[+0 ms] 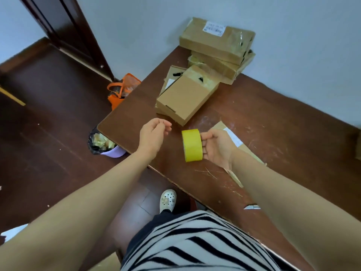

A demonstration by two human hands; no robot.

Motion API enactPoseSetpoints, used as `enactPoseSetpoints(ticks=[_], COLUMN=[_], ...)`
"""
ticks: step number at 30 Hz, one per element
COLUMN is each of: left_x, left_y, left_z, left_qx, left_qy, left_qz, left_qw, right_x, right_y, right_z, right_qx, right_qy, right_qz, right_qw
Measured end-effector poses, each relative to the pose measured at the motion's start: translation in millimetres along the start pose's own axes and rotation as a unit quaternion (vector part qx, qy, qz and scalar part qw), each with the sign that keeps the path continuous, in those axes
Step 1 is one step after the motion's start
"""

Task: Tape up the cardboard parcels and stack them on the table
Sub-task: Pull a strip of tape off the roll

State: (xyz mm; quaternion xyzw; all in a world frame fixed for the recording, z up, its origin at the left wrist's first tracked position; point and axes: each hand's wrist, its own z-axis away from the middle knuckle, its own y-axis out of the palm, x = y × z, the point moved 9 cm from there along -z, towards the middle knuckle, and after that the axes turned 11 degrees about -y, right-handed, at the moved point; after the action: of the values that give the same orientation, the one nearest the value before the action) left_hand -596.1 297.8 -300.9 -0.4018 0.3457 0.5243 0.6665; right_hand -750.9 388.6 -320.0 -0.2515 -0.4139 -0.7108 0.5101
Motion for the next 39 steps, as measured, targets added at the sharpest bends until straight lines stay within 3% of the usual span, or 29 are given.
enactPoseSetpoints(ticks=[9,12,16,21,28,36,39], left_x=[-17,-24,-41,-61,-66,-85,-86], left_y=[77,89,101,108,117,126,129], left_z=[20,28,37,39,30,33,34], left_qx=[0.141,0.152,0.146,0.117,0.129,0.192,0.21], left_qy=[0.005,0.029,0.129,0.2,0.184,0.25,0.242], left_qz=[-0.06,-0.073,-0.165,-0.196,-0.253,-0.382,-0.397], left_qw=[0.988,0.985,0.967,0.953,0.941,0.869,0.86], right_x=[25,31,36,44,53,70,77], right_y=[-39,-49,-55,-56,-57,-81,-86], right_z=[22,27,34,39,48,61,64], right_qx=[-0.066,-0.084,-0.091,-0.067,-0.108,-0.195,-0.204], right_qy=[-0.066,-0.085,-0.103,-0.132,-0.183,-0.195,-0.19], right_qz=[-0.139,-0.14,-0.114,-0.098,0.177,0.18,0.228], right_qw=[0.986,0.983,0.984,0.984,0.961,0.944,0.933])
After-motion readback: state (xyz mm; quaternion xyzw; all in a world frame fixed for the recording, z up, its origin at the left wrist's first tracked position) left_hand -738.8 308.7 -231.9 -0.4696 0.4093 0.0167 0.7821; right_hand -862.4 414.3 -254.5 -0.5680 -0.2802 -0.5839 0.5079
